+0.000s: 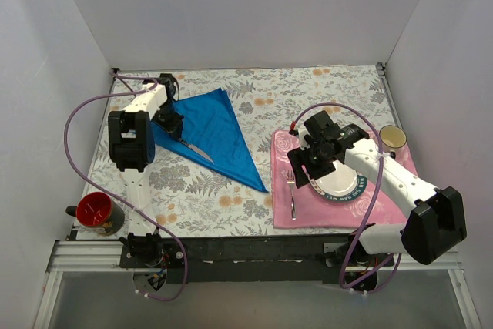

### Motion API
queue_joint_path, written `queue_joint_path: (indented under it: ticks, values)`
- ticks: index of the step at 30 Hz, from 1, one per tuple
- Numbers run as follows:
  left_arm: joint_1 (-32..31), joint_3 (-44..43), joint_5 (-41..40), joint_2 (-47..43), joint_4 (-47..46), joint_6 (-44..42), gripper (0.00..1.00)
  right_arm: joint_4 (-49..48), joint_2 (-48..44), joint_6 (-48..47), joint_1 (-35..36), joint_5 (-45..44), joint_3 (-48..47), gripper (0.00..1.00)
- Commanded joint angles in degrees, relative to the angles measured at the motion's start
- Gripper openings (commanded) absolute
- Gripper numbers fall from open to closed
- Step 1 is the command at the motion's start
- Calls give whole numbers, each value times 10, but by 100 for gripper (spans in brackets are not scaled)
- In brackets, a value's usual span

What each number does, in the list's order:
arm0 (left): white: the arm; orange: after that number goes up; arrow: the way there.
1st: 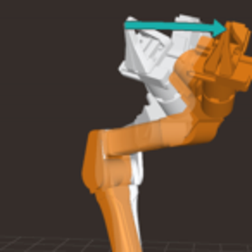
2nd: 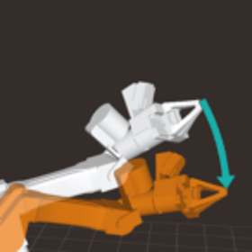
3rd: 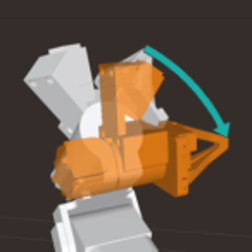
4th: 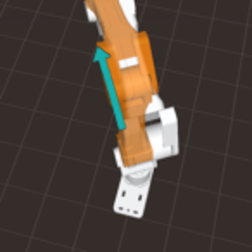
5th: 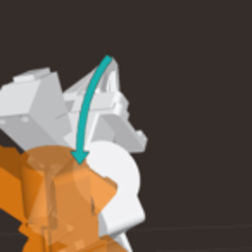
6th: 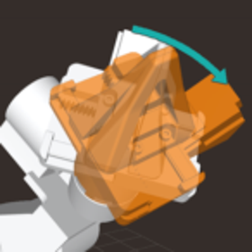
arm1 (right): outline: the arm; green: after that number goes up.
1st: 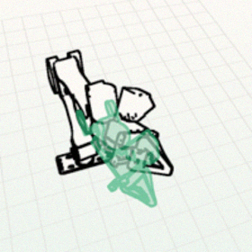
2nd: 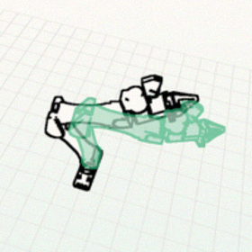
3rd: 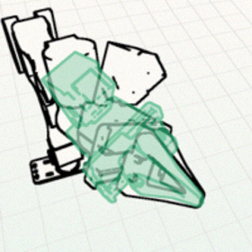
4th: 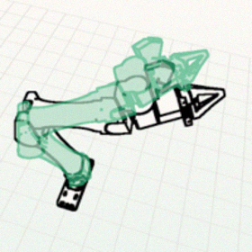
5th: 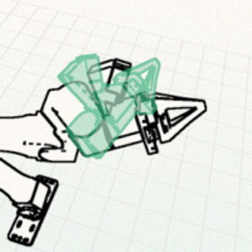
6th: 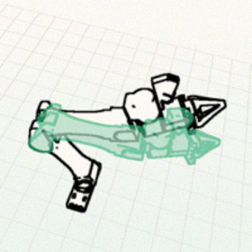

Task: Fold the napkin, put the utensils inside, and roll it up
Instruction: Place the utensil onto the napkin

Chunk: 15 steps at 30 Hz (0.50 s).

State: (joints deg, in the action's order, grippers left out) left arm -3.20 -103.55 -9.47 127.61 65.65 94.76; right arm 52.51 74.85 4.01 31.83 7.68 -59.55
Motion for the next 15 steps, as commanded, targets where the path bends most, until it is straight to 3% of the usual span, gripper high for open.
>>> queue_joint_path:
  ticks: [1,10,15]
  values:
    - [9,12,8,-47,-3,1,0,-1,-2,-9,-3,5,-8,74]
    - [17,29,-5,-68,39,76,0,-2,-4,-9,-5,4,-7,74]
    - [18,41,-4,-64,28,72,0,-5,-7,-9,-4,6,-5,74]
